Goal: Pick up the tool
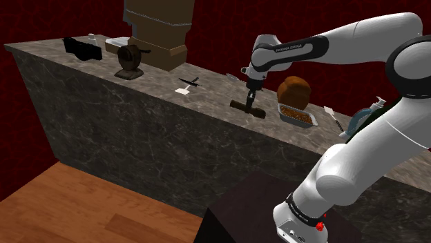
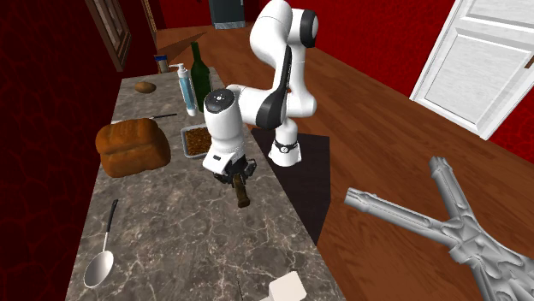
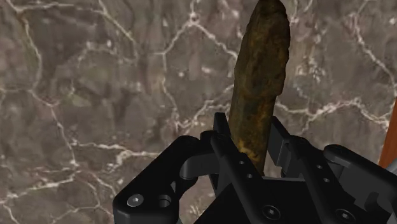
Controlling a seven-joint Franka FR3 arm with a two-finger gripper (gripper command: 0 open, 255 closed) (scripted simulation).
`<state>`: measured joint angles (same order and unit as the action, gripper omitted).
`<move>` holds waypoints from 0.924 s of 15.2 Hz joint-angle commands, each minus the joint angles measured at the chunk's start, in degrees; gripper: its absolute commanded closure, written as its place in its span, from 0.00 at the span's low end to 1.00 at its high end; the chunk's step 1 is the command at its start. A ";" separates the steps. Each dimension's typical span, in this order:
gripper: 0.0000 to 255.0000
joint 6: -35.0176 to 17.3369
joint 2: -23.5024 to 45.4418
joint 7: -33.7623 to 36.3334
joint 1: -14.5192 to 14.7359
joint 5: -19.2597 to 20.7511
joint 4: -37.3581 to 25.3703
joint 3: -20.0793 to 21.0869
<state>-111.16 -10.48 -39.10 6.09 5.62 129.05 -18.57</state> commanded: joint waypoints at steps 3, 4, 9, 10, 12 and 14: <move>1.00 1.56 -0.38 0.08 0.03 0.05 -1.15 0.11; 1.00 2.34 -0.62 0.10 0.04 0.08 -1.70 0.16; 1.00 6.26 -1.71 0.18 0.10 0.20 -4.55 0.43; 1.00 7.04 -1.89 0.19 0.11 0.22 -5.16 0.49; 1.00 8.59 -2.20 0.20 0.14 0.23 -6.41 0.59; 1.00 10.14 -2.47 0.19 0.17 0.24 -7.70 0.69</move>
<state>-101.80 -12.68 -38.93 6.25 5.82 121.85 -17.95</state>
